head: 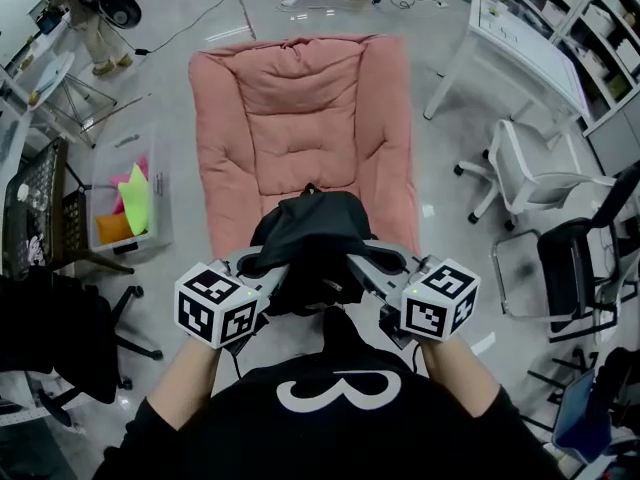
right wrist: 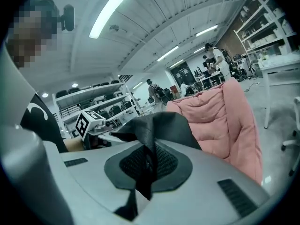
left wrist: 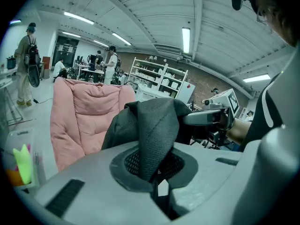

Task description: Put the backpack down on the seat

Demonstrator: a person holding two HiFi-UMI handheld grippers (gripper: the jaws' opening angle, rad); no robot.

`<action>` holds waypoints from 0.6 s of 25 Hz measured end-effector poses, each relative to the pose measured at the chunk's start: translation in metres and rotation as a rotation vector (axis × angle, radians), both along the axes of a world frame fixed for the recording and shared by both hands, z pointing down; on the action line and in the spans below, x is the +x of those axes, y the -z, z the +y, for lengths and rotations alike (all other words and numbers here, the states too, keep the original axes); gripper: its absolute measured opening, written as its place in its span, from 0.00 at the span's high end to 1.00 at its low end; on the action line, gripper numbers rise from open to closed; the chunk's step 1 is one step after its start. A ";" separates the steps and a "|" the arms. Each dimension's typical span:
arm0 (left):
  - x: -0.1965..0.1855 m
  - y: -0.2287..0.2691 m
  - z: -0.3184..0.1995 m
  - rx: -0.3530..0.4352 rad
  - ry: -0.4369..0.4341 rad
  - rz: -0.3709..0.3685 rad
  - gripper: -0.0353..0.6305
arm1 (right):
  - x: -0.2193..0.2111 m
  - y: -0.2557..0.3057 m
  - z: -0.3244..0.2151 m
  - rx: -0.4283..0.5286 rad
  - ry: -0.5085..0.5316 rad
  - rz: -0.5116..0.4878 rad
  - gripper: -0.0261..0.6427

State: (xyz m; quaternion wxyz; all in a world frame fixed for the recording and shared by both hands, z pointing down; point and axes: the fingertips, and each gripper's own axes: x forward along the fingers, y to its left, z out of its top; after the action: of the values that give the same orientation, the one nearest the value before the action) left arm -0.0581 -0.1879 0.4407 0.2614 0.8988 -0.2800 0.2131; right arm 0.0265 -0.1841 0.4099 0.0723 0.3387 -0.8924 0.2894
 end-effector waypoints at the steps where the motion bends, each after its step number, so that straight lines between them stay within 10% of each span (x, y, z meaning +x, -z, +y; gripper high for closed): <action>1: 0.001 0.000 -0.010 0.000 0.013 -0.001 0.93 | 0.001 0.000 -0.011 -0.006 0.010 -0.006 0.93; 15: 0.024 -0.003 -0.158 0.017 0.105 -0.011 0.93 | 0.024 -0.002 -0.163 0.013 0.071 0.035 0.93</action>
State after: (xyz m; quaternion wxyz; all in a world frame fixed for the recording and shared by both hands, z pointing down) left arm -0.0336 -0.3456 0.4439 0.2628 0.8839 -0.3300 0.2017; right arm 0.0508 -0.3469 0.4117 0.0958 0.3124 -0.9043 0.2748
